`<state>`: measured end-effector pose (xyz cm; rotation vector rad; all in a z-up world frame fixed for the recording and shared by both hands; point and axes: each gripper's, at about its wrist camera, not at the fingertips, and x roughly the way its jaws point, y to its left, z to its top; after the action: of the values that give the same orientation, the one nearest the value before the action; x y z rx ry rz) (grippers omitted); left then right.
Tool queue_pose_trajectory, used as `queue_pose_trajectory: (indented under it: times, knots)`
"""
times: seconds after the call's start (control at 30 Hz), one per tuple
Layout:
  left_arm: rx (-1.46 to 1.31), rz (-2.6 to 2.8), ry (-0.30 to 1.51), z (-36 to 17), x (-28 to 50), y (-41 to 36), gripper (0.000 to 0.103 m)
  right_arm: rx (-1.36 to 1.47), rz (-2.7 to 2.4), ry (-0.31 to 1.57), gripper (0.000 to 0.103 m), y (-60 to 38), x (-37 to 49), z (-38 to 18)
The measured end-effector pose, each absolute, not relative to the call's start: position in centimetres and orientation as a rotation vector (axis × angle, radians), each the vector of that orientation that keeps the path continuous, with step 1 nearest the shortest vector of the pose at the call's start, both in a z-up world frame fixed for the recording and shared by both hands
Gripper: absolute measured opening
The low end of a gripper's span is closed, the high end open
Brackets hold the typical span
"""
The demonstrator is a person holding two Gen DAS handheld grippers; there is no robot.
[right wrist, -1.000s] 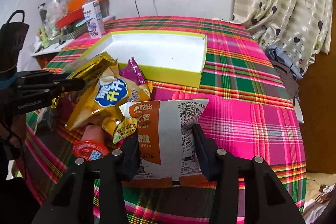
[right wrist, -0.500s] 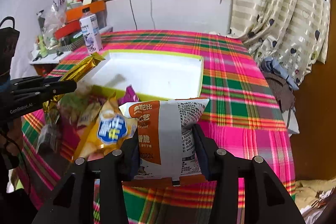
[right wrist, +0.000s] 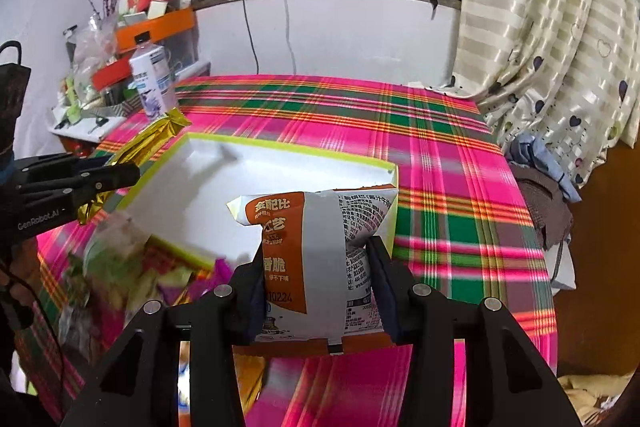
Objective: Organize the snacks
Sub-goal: 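Carry both snacks into the white box and open both tools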
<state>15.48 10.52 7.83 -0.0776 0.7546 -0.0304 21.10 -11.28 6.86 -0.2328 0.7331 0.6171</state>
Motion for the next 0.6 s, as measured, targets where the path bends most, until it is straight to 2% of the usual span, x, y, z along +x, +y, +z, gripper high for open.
queue_pose_trajectory:
  times: [0.6]
  knots:
    - [-0.133, 0.049, 0.878, 3.8, 22.3, 14.5, 0.023, -0.234, 0.580, 0.816, 0.045, -6.8, 30.0, 4.3]
